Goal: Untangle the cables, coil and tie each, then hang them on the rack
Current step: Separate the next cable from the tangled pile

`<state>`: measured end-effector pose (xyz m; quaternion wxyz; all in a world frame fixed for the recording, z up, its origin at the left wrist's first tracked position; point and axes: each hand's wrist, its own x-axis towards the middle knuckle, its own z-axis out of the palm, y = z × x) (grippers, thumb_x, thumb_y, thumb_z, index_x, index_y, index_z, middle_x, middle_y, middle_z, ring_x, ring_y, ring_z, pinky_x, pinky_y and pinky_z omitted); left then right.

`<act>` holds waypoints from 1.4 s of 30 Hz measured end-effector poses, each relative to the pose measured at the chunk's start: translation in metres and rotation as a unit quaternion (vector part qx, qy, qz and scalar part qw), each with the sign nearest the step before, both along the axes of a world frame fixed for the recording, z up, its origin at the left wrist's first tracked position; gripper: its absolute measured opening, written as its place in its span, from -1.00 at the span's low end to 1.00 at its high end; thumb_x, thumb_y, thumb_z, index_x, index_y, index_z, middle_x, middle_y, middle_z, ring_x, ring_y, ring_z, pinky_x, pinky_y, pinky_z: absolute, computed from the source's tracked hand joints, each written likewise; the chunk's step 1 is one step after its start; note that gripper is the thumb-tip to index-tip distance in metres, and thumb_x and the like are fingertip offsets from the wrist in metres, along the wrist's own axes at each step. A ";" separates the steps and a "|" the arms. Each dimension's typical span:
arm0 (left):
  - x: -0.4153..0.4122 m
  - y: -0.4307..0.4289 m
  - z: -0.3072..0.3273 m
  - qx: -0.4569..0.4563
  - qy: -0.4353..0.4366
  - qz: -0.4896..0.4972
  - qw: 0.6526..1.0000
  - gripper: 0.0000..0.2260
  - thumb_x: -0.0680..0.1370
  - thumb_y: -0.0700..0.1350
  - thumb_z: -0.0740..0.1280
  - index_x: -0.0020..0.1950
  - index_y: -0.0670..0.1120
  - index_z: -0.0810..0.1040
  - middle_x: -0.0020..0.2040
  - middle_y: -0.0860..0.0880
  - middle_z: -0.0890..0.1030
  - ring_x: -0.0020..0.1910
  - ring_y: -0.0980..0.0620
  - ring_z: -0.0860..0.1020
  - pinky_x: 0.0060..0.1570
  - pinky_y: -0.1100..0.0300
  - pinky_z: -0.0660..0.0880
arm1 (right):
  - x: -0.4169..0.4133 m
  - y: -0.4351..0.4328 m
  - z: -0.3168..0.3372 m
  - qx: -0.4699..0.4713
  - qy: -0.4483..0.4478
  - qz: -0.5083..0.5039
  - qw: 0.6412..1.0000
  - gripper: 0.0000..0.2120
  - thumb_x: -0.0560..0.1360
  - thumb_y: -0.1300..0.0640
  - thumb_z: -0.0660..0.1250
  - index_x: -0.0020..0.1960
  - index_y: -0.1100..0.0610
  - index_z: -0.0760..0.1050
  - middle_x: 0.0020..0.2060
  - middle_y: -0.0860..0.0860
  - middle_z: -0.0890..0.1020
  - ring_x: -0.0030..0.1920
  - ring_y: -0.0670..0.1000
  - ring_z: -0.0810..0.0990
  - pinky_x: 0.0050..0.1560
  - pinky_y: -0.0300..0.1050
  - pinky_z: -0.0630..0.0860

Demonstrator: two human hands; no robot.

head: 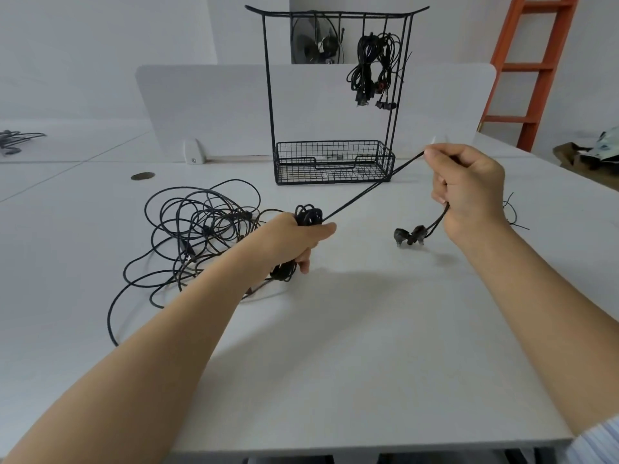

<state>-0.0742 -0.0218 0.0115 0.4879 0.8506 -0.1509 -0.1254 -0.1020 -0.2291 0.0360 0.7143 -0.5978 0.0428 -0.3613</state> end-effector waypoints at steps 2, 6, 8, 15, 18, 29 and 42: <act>0.004 -0.002 -0.001 -0.153 0.053 0.058 0.985 -0.62 0.54 -0.01 0.31 -0.41 -0.08 0.27 -0.64 0.08 0.28 -0.60 0.09 0.31 -0.45 0.25 0.32 | -0.001 0.003 0.001 -0.018 -0.001 -0.009 1.000 -0.81 0.44 0.33 0.34 -0.28 0.10 0.52 -0.66 -0.16 0.33 -0.60 -0.15 0.19 -0.55 -0.33 0.15; 0.008 0.006 0.001 -0.394 0.244 0.134 0.876 -0.58 0.55 0.12 0.25 -0.41 -0.06 0.25 -0.62 0.07 0.22 -0.65 0.13 0.19 -0.58 0.36 0.18 | -0.006 0.024 -0.005 -0.169 0.001 0.010 0.986 -0.78 0.43 0.36 0.35 -0.28 0.08 0.52 -0.64 -0.22 0.46 -0.57 -0.24 0.36 -0.47 -0.47 0.26; 0.011 0.013 0.003 -0.433 0.292 0.128 0.843 -0.55 0.56 0.22 0.15 -0.38 -0.08 0.32 -0.63 0.08 0.21 -0.66 0.12 0.19 -0.45 0.34 0.16 | -0.007 0.036 -0.011 -0.256 0.017 0.050 0.965 -0.80 0.42 0.36 0.36 -0.24 0.07 0.54 -0.58 -0.25 0.51 -0.50 -0.27 0.42 -0.39 -0.49 0.32; 0.014 0.019 0.006 -0.560 0.274 0.048 0.780 -0.52 0.58 0.25 -0.03 -0.15 -0.08 0.48 -0.61 0.09 0.19 -0.62 0.13 0.18 -0.40 0.34 0.14 | -0.019 0.054 -0.023 -0.420 0.148 0.210 0.870 -0.91 0.49 0.22 0.32 -0.11 0.15 0.61 -0.35 0.14 0.57 -0.42 -0.14 0.40 -0.35 -0.37 0.35; 0.015 0.019 0.008 -0.588 0.252 0.064 0.766 -0.53 0.57 0.18 0.09 -0.40 -0.09 0.44 -0.56 0.06 0.27 -0.59 0.10 0.22 -0.38 0.28 0.18 | -0.016 0.053 -0.024 -0.443 0.201 0.247 0.838 -0.80 0.52 0.14 0.28 -0.02 0.25 0.61 -0.48 -0.13 0.50 -0.51 -0.18 0.34 -0.43 -0.45 0.28; 0.014 0.016 0.010 -0.556 0.284 0.200 0.755 -0.68 0.52 -0.09 0.11 -0.43 -0.05 0.17 -0.61 0.04 0.21 -0.63 0.05 0.26 -0.43 0.32 0.36 | -0.006 0.034 -0.023 -0.340 0.211 0.234 0.886 -0.88 0.47 0.28 0.33 -0.12 0.07 0.57 -0.62 -0.14 0.40 -0.55 -0.18 0.31 -0.44 -0.41 0.27; 0.010 0.014 0.013 -0.454 0.277 0.080 0.843 -0.72 0.49 -0.30 0.12 -0.37 -0.05 0.17 -0.59 0.04 0.21 -0.67 0.12 0.15 -0.67 0.38 0.15 | -0.004 0.001 -0.015 -0.187 0.192 0.274 0.924 -0.92 0.23 0.17 0.37 -0.41 0.08 0.62 -0.65 -0.08 0.35 -0.58 -0.11 0.27 -0.34 -0.27 0.36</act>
